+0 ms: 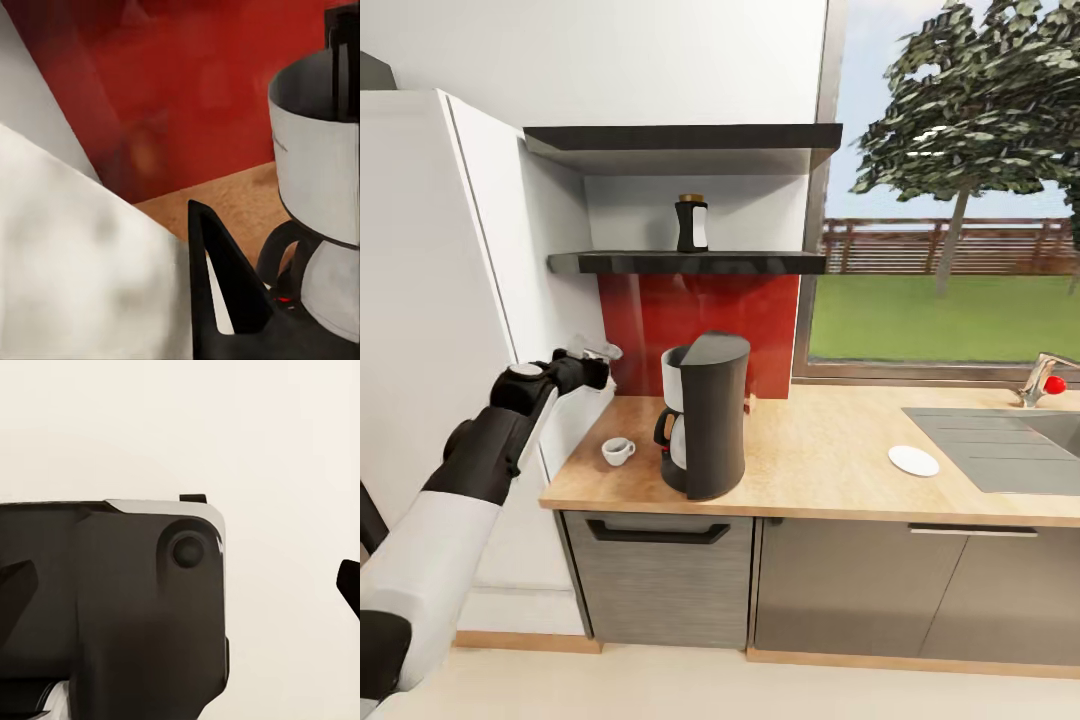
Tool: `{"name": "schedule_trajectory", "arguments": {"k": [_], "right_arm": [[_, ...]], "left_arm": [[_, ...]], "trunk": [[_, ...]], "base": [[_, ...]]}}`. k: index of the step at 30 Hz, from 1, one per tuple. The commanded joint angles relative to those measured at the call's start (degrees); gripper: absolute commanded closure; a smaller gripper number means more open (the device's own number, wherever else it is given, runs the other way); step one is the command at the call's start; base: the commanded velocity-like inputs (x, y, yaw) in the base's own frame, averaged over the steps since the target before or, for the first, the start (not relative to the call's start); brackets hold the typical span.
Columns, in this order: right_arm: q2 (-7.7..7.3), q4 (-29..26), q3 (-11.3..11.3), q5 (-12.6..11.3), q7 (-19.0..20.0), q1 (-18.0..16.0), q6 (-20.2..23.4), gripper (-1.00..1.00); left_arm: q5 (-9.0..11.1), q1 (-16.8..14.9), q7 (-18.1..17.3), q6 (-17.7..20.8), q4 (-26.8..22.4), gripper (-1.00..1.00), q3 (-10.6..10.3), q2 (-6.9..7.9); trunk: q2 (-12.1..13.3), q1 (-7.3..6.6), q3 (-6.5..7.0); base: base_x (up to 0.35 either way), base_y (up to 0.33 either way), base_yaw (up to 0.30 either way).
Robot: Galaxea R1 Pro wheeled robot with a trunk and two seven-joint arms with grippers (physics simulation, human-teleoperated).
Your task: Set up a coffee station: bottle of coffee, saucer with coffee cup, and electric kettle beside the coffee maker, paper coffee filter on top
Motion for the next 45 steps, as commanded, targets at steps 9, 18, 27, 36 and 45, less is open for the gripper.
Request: {"name": "schedule_trajectory", "arguments": {"k": [9,18,27,36,45], "right_arm": [[-0.34,0.1,-0.5,0.7,-0.1,0.0,-0.2,-1.0],[-1.71,0.2,-0.4,0.7,-0.3,0.0,-0.2,-1.0],[-1.76,0.1,-0.5,0.7,-0.3,0.0,-0.2,-1.0],[-1.69,0.1,-0.6,0.6,-0.2,0.0,-0.2,-1.0],[-1.67,0.1,-0.6,0.6,-0.2,0.0,-0.2,-1.0]], "left_arm": [[-12.8,-9.7,-14.0,1.4,6.9,1.0,-4.9,-0.01],[-29.1,-13.8,-20.8,1.4,7.4,1.0,-5.2,-2.72],[-33.1,-15.0,-23.7,1.2,7.4,1.0,-5.3,-4.11],[-33.0,-14.3,-24.0,0.4,6.4,1.0,-4.9,-3.08],[-32.6,-14.5,-26.7,-4.4,6.4,1.0,-3.9,-1.28]], "trunk": [[0.0,0.02,-0.03],[0.0,0.02,-0.03],[0.0,0.02,-0.03],[0.0,0.02,-0.03],[0.0,0.02,-0.03]], "base": [[0.0,0.0,0.0],[0.0,0.0,0.0],[0.0,0.0,0.0],[0.0,0.0,-0.08],[0.0,0.0,-0.247]]}}
